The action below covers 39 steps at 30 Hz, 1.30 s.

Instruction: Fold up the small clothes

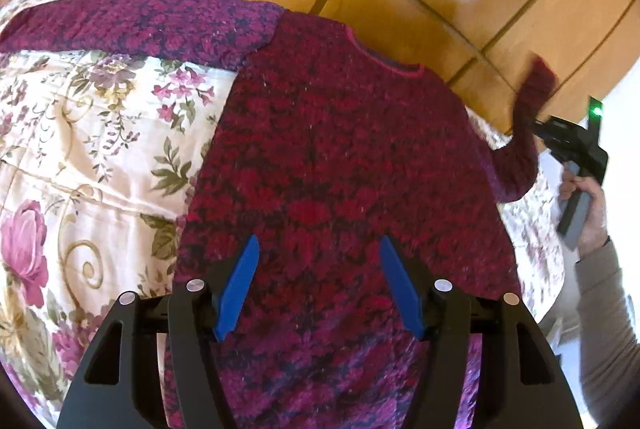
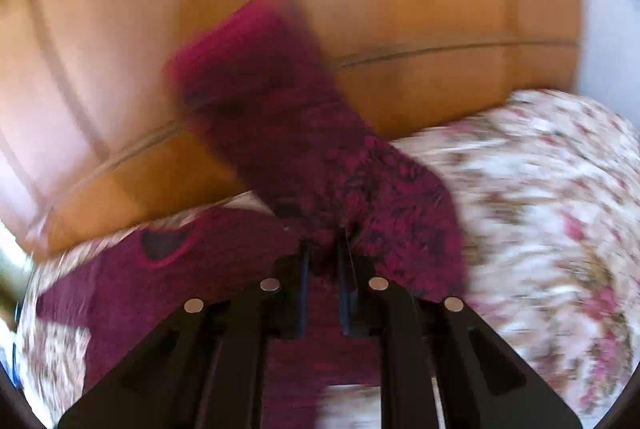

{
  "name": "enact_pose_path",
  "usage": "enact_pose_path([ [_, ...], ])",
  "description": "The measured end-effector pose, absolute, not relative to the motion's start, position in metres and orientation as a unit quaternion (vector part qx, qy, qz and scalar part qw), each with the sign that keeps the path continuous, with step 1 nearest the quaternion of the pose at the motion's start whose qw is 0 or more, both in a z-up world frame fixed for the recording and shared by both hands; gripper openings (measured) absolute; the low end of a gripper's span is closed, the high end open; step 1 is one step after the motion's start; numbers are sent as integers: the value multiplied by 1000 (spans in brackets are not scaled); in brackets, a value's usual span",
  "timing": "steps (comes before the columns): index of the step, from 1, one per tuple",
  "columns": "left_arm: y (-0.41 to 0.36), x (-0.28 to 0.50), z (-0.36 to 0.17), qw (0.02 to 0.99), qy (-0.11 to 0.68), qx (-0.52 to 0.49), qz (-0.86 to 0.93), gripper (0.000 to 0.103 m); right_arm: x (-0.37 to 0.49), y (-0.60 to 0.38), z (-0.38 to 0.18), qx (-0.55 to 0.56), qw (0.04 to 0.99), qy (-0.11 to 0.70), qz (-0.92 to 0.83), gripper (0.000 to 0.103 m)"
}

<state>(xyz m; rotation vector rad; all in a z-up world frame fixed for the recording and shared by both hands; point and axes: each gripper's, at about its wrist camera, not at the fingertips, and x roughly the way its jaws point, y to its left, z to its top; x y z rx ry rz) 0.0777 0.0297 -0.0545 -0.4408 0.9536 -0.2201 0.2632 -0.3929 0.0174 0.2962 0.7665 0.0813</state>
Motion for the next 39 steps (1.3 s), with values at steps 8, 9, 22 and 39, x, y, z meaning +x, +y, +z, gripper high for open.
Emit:
enact_pose_path([
  [8, 47, 97, -49, 856, 444, -239, -111, 62, 287, -221, -18, 61, 886, 427, 167, 11],
  [9, 49, 101, -47, 857, 440, -242, -111, 62, 288, -213, -22, 54, 883, 432, 175, 11],
  [22, 48, 196, -33, 858, 433, -252, -114, 62, 188, -287, 2, 139, 891, 390, 187, 63],
  [39, 30, 285, -37, 862, 435, -245, -80, 9, 212, -388, -26, 226, 884, 402, 73, 59],
])
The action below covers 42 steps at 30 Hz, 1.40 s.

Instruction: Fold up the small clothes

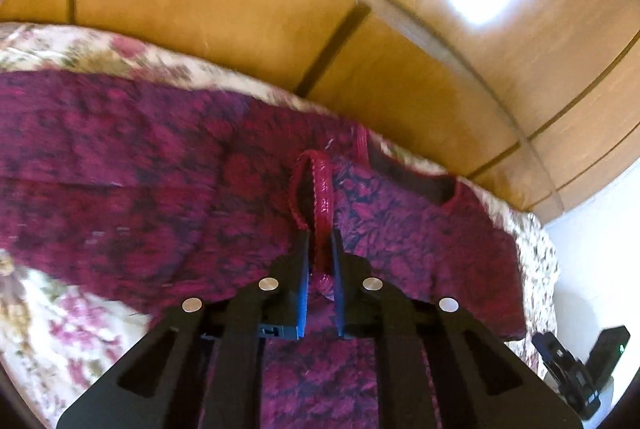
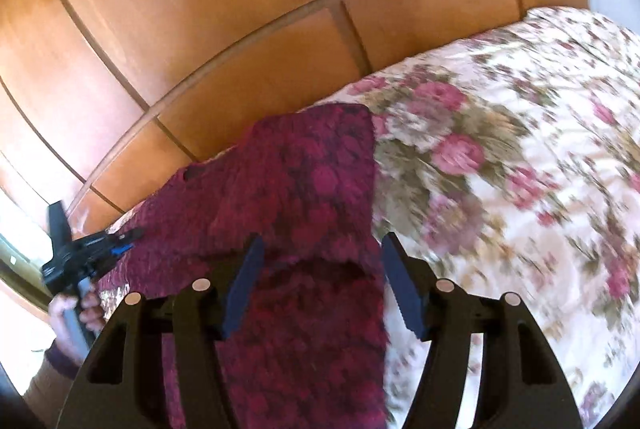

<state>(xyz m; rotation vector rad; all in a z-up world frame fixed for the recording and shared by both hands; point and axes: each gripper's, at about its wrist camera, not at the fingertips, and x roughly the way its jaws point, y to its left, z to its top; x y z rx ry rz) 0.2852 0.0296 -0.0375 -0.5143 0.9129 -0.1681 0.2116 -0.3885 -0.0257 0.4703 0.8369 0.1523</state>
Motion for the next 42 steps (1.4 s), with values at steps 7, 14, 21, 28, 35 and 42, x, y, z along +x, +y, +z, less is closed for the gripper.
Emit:
enact_pose_path([
  [7, 48, 268, -43, 872, 440, -210, -42, 9, 278, -326, -68, 133, 876, 459, 61, 53],
  [14, 42, 271, -70, 864, 454, -214, -28, 10, 279, -309, -79, 86, 887, 452, 29, 56],
  [21, 77, 239, -50, 880, 407, -246, -11, 59, 238, -293, -49, 51, 902, 428, 33, 79],
  [28, 168, 191, -59, 863, 381, -326, 61, 59, 177, -240, -75, -12, 889, 451, 75, 94],
  [35, 290, 151, -71, 820, 334, -443, 139, 59, 158, -228, -93, -8, 887, 458, 53, 101],
  [42, 381, 153, -90, 764, 284, -544, 202, 57, 161, -230, -95, -8, 890, 454, 50, 101],
])
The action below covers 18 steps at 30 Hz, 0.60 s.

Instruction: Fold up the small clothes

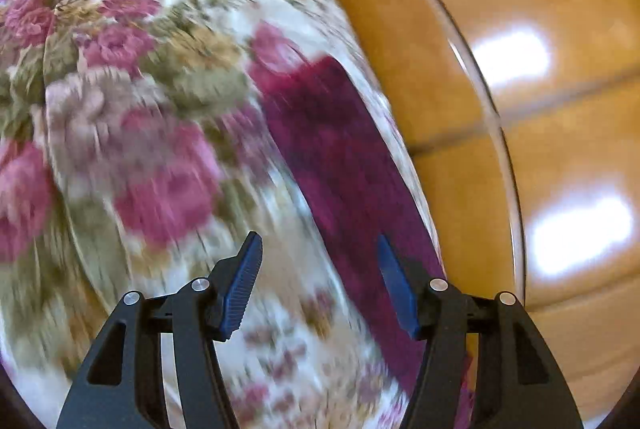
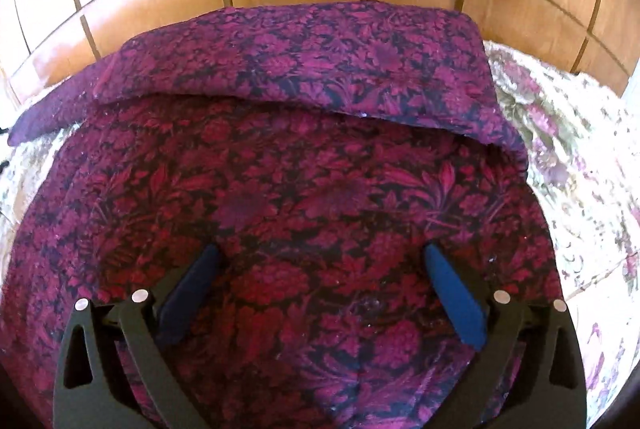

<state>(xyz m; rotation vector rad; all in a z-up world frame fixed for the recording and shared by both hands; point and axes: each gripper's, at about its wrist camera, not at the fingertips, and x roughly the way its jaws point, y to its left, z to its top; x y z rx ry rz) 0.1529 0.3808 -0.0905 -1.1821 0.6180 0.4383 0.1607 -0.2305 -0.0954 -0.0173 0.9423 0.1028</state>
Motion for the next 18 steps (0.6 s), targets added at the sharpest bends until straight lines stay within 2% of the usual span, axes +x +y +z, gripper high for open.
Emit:
enact_pose_path([
  [5, 408, 172, -101, 750, 300, -551, 207, 45, 159, -228, -95, -8, 890, 453, 50, 101],
  [11, 405, 206, -93, 777, 325, -493, 216, 15, 161, -227, -97, -8, 891, 452, 50, 101],
  [14, 390, 210, -72, 812, 307, -460, 186, 11, 160, -226, -98, -8, 892, 450, 50, 101],
  [18, 327, 214, -24, 873, 286, -385, 94, 11, 161, -227, -98, -6, 892, 450, 51, 101],
])
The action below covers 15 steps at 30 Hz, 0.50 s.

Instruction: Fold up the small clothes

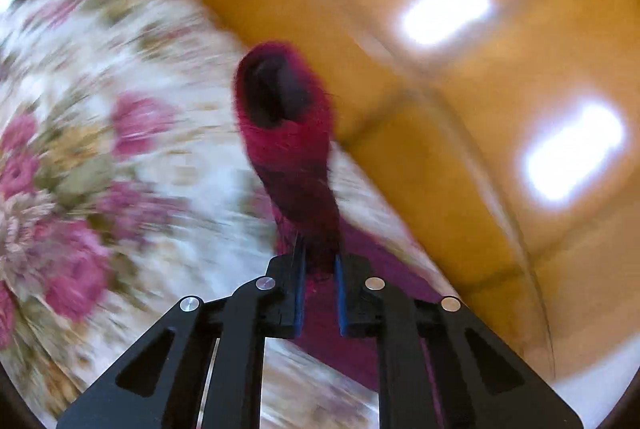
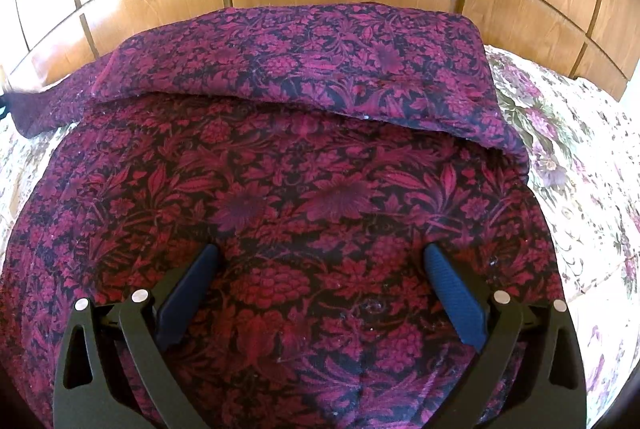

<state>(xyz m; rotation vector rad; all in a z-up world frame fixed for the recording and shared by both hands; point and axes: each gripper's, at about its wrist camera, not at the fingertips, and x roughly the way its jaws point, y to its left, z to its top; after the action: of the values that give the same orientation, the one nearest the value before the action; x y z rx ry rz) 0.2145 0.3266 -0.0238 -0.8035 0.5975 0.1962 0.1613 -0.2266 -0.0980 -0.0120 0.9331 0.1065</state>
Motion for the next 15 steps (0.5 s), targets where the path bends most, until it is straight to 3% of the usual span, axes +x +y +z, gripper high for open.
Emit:
enact_pose_path([
  [6, 199, 226, 6, 911, 299, -282, -31, 11, 161, -227, -97, -4, 893, 447, 53, 101],
  [13, 74, 257, -30, 889, 379, -230, -115, 11, 160, -229, -97, 1, 894, 445, 57, 101],
  [15, 52, 268, -42, 882, 401, -216, -121, 20, 160, -230, -97, 3, 894, 445, 58, 101],
])
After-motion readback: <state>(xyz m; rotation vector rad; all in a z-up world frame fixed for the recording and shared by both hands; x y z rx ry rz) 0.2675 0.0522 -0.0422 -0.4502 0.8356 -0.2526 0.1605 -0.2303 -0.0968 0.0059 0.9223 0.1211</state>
